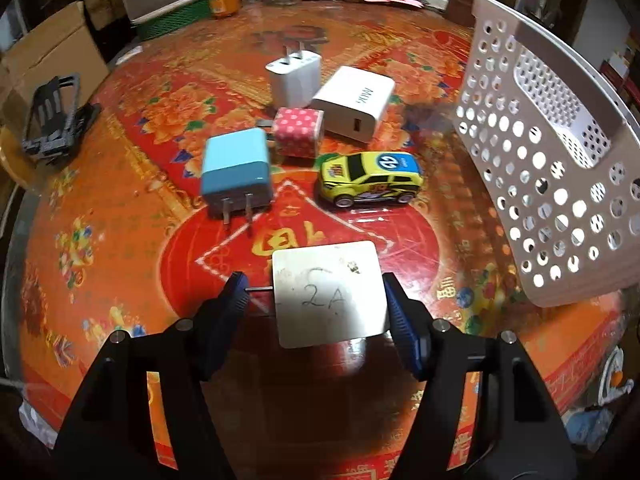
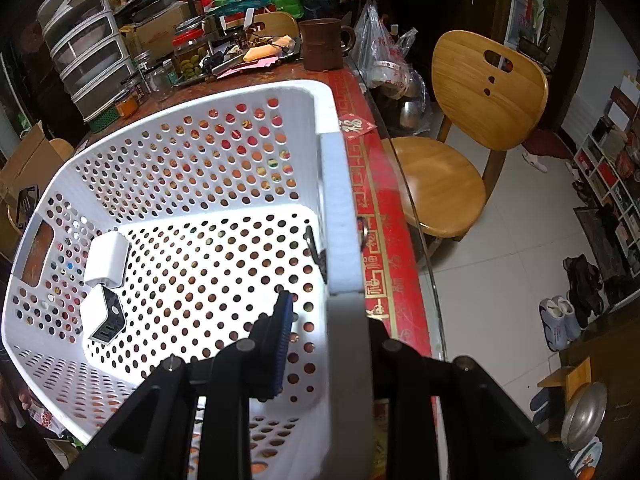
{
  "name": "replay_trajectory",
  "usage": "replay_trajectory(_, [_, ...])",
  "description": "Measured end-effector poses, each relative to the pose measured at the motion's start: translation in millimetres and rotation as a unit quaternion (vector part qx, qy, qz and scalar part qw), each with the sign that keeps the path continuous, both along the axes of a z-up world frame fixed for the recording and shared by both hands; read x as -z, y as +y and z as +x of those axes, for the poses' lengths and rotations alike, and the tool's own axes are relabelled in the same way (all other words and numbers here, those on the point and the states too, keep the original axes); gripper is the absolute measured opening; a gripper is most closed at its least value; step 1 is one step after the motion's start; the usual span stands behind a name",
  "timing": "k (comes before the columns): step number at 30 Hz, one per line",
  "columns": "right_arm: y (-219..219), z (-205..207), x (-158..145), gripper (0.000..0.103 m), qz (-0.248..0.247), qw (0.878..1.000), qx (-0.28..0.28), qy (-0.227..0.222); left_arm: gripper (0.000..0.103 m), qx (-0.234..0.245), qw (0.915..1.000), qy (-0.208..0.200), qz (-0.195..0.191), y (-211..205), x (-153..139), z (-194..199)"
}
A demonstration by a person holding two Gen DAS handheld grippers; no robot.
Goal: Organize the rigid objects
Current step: 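Grasp the flat white charger with handwritten marking using the left tool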
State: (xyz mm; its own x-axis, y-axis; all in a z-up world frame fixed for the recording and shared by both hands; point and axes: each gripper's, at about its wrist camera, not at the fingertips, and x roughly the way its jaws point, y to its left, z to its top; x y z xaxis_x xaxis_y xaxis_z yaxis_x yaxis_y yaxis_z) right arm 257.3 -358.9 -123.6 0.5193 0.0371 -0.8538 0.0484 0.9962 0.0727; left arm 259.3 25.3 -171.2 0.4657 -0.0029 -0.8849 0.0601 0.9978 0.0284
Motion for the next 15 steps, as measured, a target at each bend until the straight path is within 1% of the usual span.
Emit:
replay_trajectory(1, [0.1,-0.1,0.1,0.025,0.000,1.000,-0.001,0.000,0.064,-0.006,0.9999,-0.008,0.007,1.1,-0.6,-1.5])
replay_trajectory(4, [-0.5,-0.5,0.1,0.025,0.001,1.000,-0.001,-0.001,0.064,-0.015,0.9995,-0.026,0.008,2.7,-12.1,-8.4])
replay_trajectory(7, [-1.0,-0.5,0.1,0.025,0.001,1.000,-0.003,-0.002,0.064,-0.010,0.9980,-0.055,0.030,-3.2,-35.8,-14.5])
replay_trajectory(13, [-2.4,0.1,0.2,0.025,0.006,1.000,-0.005,-0.005,0.064,-0.001,0.9951,-0.087,0.046,-14.5,-75.0,-19.8])
replay_trajectory(15, [-2.7,0.2,0.0,0.025,0.008,1.000,-0.005,-0.005,0.064,0.004,0.9935,-0.102,0.049,-18.9,-93.6,-22.7])
